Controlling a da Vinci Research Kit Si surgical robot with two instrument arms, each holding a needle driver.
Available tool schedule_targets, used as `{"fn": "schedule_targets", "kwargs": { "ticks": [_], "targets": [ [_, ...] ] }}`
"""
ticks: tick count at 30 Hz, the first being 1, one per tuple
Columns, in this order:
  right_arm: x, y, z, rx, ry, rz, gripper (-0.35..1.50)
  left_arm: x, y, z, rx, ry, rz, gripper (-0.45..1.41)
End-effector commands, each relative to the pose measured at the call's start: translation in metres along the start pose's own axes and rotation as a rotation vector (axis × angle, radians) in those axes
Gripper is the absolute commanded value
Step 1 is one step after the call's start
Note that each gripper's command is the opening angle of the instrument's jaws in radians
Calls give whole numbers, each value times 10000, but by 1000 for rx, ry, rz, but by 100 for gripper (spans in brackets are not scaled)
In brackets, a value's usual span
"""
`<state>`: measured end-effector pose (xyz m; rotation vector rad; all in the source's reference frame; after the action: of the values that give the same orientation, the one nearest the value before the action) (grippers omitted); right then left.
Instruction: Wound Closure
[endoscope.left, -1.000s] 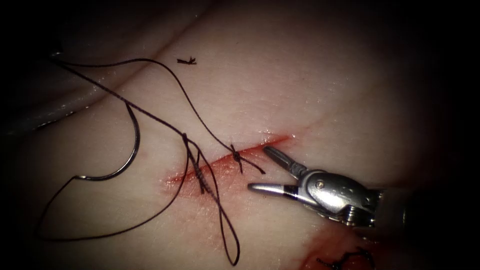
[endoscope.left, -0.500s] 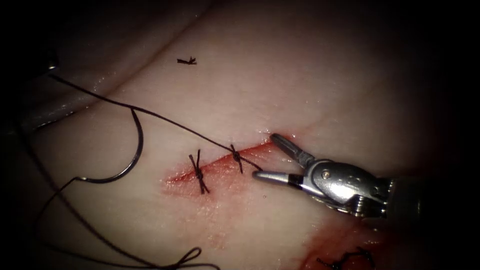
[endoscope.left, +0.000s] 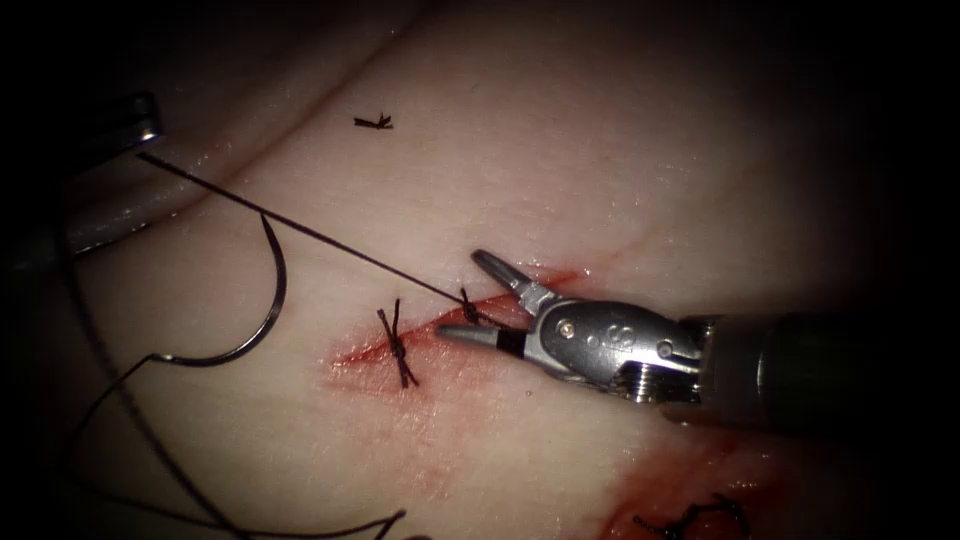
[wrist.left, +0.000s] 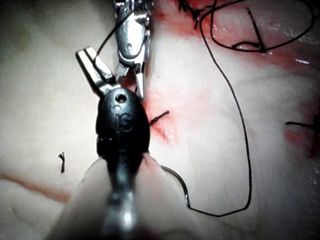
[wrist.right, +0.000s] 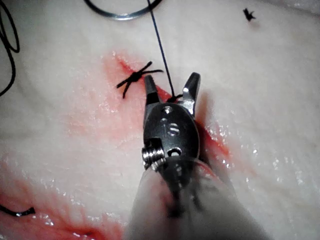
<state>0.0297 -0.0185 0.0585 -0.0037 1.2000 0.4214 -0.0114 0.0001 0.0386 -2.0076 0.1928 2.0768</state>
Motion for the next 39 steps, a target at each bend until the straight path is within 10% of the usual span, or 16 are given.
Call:
{"fn": "schedule_targets", "kwargs": {
  "ticks": [1, 36, 37, 39],
  "targets": [
    [-1, -5, 9, 1, 2, 1, 100, -6, 4, 5, -1, 1, -1, -45],
    [10, -11, 68, 26, 28, -12, 88, 34, 44, 42, -32, 17, 27, -45],
    [11, -11, 69, 27, 28, -12, 81, 34, 44, 42, -33, 18, 27, -45],
    [9, -10, 66, 55, 43, -43, -35, 36, 46, 41, -37, 18, 27, -45]
  ]
}}
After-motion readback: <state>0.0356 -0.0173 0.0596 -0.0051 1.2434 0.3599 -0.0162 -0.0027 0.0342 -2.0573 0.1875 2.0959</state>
